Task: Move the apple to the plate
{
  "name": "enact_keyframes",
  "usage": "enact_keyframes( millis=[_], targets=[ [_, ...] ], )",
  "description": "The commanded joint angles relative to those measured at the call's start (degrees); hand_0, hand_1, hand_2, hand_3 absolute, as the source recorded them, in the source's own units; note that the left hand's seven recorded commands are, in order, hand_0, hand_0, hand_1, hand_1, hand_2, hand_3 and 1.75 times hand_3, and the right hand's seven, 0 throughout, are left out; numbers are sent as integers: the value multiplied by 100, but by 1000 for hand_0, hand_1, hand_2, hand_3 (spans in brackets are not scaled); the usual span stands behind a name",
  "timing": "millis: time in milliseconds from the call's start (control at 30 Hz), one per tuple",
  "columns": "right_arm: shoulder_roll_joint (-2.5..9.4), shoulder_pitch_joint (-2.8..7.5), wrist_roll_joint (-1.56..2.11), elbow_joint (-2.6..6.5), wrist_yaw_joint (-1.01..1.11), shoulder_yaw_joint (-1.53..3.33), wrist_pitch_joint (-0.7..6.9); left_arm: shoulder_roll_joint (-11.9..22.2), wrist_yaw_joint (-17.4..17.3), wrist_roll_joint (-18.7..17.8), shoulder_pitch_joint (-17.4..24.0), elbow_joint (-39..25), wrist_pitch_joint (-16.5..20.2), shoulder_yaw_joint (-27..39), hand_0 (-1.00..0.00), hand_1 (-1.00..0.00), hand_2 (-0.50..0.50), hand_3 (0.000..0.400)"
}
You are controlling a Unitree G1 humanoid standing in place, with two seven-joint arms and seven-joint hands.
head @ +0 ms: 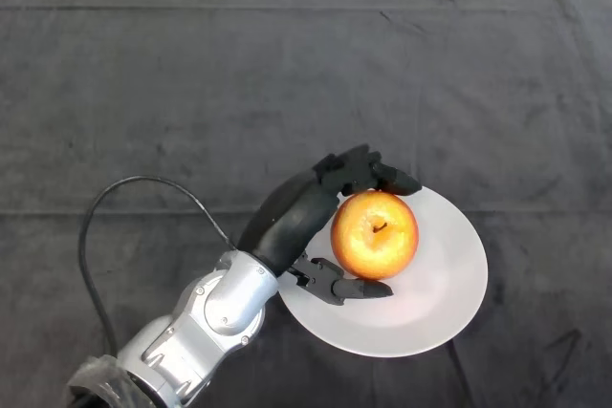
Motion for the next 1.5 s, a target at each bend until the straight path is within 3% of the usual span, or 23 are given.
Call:
enact_keyframes(
  millis=[33,67,100,167,233,267,633,1033,1500],
  targets=[
    [-101,-20,117,-119,-36,-45,13,176,-1,-163,-273,203,-155,-135,-753,0,-376,301],
    [-101,-20,117,-118,-36,-45,13,178,3,-163,-273,208,-159,-137,-745,0,-373,298],
    [-101,-20,116,-118,-36,-45,13,180,9,-163,-274,216,-162,-140,-651,0,-325,260],
    [-101,-21,116,-117,-35,-45,13,183,17,-161,-276,228,-166,-144,-553,0,-276,221],
    [-102,-21,116,-116,-34,-45,13,187,21,-161,-279,230,-158,-147,-137,0,-69,55],
    [-102,-21,116,-115,-34,-45,13,190,22,-161,-282,235,-157,-148,0,0,0,0],
    [-104,-23,115,-111,-32,-44,12,271,-8,-175,-308,214,-145,-90,0,0,0,0],
    [-103,-22,114,-112,-31,-43,11,825,-385,-491,-201,-147,-243,544,0,0,0,0],
    [-99,-19,114,-119,-33,-42,8,1149,-429,-595,47,-398,-291,1284,0,0,0,0]
  ],
)
